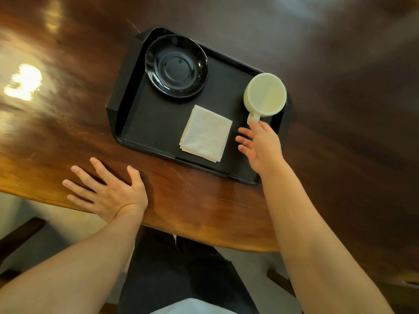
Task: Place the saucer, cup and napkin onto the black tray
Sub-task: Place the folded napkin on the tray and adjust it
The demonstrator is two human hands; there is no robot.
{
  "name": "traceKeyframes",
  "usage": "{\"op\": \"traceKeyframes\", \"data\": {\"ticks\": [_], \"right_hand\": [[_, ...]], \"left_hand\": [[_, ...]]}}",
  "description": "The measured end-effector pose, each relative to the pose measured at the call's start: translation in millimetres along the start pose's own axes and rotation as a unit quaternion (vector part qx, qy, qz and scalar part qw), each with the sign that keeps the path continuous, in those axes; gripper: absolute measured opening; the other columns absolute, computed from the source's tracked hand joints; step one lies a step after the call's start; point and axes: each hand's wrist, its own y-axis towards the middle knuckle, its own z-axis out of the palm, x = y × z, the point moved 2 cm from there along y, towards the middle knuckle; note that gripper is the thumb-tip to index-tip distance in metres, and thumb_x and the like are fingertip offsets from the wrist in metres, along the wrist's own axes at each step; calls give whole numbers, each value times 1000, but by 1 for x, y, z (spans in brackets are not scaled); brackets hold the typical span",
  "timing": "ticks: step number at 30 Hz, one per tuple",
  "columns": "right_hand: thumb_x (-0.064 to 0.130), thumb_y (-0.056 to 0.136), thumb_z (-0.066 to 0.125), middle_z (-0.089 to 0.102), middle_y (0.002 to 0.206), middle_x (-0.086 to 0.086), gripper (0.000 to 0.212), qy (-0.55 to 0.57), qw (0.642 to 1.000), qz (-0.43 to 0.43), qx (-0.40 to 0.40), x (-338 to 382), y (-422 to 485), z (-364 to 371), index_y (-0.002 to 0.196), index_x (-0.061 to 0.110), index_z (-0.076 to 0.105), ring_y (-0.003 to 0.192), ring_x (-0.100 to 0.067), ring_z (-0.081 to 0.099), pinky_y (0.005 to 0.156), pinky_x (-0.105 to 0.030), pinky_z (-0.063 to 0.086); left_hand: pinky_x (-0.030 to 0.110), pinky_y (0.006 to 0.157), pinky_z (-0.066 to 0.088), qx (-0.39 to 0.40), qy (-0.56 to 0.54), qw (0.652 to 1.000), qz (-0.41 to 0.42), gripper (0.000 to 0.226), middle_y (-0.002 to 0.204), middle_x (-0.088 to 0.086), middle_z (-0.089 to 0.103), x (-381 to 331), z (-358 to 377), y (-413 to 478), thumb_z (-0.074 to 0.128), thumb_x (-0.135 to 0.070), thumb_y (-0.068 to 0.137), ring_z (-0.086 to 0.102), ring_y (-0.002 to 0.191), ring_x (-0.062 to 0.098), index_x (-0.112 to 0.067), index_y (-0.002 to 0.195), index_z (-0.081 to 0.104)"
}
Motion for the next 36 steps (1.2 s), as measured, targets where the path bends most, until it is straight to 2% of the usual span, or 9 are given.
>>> {"op": "traceKeyframes", "data": {"ticks": [4, 9, 14, 20, 25, 28, 32, 34, 36], "right_hand": [[37, 95, 58, 71, 102, -3, 22, 24, 1000, 7, -3, 2, 7, 6, 105, 19, 67, 91, -21, 69, 74, -33, 59], [34, 95, 60, 72, 103, -4, 20, 50, 999, 8, 8, 4, 12, 7, 99, 17, 70, 92, -20, 69, 74, -31, 59], [31, 96, 59, 71, 108, -7, 27, 84, 996, 17, -18, 11, 15, 2, 113, 11, 68, 95, -19, 68, 76, -31, 57], [33, 96, 59, 70, 109, -6, 31, 72, 996, 27, -41, 25, 22, -9, 117, 11, 67, 96, -20, 67, 80, -33, 57], [32, 96, 59, 70, 109, -7, 35, 79, 995, 43, -43, 35, 26, -17, 125, 12, 59, 95, -24, 68, 73, -34, 57], [30, 96, 59, 70, 110, -9, 40, 98, 993, 38, -43, 32, 22, -22, 131, 13, 50, 93, -25, 71, 76, -36, 59], [27, 97, 58, 71, 104, -8, 34, 87, 993, 24, -80, 23, 7, -18, 127, 13, 50, 85, -22, 72, 75, -35, 60], [25, 97, 57, 72, 97, -9, 30, 92, 992, 30, -79, 19, -3, -7, 120, 6, 54, 76, -17, 70, 67, -29, 57], [24, 97, 56, 73, 95, -12, 28, 95, 994, 47, -25, 15, -13, 15, 114, 1, 59, 68, -17, 63, 58, -27, 50]], "left_hand": [[62, 124, 4, -9, -5, 1000, 1, 82, 173, 19, 14, 1, 3, 0, 37, -65, 97, 9, 158, 49, -20, 164, 22], [63, 124, 4, -18, -10, 1000, 4, 82, 172, 19, 14, 4, 6, 1, 36, -66, 97, 9, 158, 49, -21, 164, 22], [63, 124, 5, -18, -7, 1000, 2, 82, 172, 19, 14, 5, 8, 1, 36, -66, 97, 9, 158, 48, -21, 164, 21], [62, 124, 4, -14, -13, 1000, 3, 82, 172, 19, 14, 3, 5, 1, 37, -66, 97, 8, 158, 48, -21, 164, 21], [62, 124, 3, -9, -13, 1000, 2, 83, 173, 19, 13, 2, 3, 0, 36, -65, 97, 8, 158, 48, -20, 164, 21], [61, 124, 1, -8, -14, 1000, 2, 83, 173, 19, 13, 2, 2, 0, 37, -65, 97, 7, 158, 48, -20, 165, 21], [62, 124, 2, -7, -15, 1000, 3, 83, 173, 19, 12, 2, 1, 0, 37, -65, 97, 7, 158, 49, -20, 164, 21], [62, 124, 2, -7, -15, 1000, 2, 83, 173, 19, 12, 1, 1, 0, 37, -65, 97, 7, 158, 49, -20, 164, 21], [63, 124, 3, -6, -12, 1000, 1, 83, 173, 20, 12, 1, 0, 0, 37, -65, 97, 7, 158, 49, -19, 164, 22]]}}
